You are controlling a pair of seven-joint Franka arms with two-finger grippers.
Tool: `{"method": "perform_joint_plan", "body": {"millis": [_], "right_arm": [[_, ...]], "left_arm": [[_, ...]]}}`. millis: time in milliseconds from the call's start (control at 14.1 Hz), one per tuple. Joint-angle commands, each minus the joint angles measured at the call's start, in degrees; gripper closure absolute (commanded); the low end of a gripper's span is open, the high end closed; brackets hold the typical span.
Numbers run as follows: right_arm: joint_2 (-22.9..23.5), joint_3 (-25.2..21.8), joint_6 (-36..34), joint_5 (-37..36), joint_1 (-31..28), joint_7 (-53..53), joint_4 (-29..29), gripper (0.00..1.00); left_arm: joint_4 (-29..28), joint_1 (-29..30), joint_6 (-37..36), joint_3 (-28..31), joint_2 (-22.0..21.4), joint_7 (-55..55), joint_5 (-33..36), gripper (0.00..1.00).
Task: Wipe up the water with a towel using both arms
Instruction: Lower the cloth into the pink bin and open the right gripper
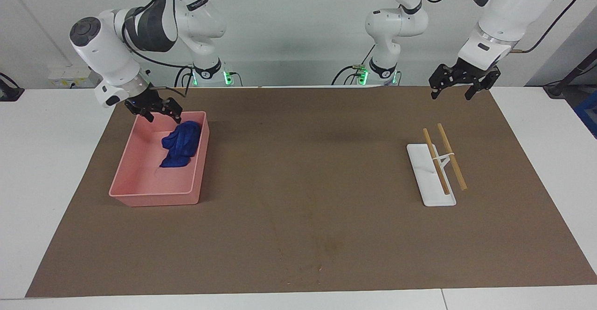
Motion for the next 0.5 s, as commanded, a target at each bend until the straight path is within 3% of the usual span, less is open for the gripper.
{"method": "perform_joint_plan", "body": {"millis": [0, 213, 427], "right_arm": [[0.7, 0.3, -5.9, -3.2, 2.8, 3.5, 6.7, 0.00], [3.7, 0.3, -10.4, -6.5, 7.8, 9.6, 15.1, 0.00], [7.4, 0.3, -14.5, -6.7, 9.1, 12.9, 24.1, 0.00]], "left_arm": [[-0.3, 0.5, -0.1, -0.2, -0.2, 0.4, -0.6, 0.00], [-0.3, 0.5, -0.1, -0.2, -0.2, 0.5, -0.6, 0.00], [-0.3, 0.5, -0.1, -0.2, -0.2, 0.5, -0.6, 0.00]]}}
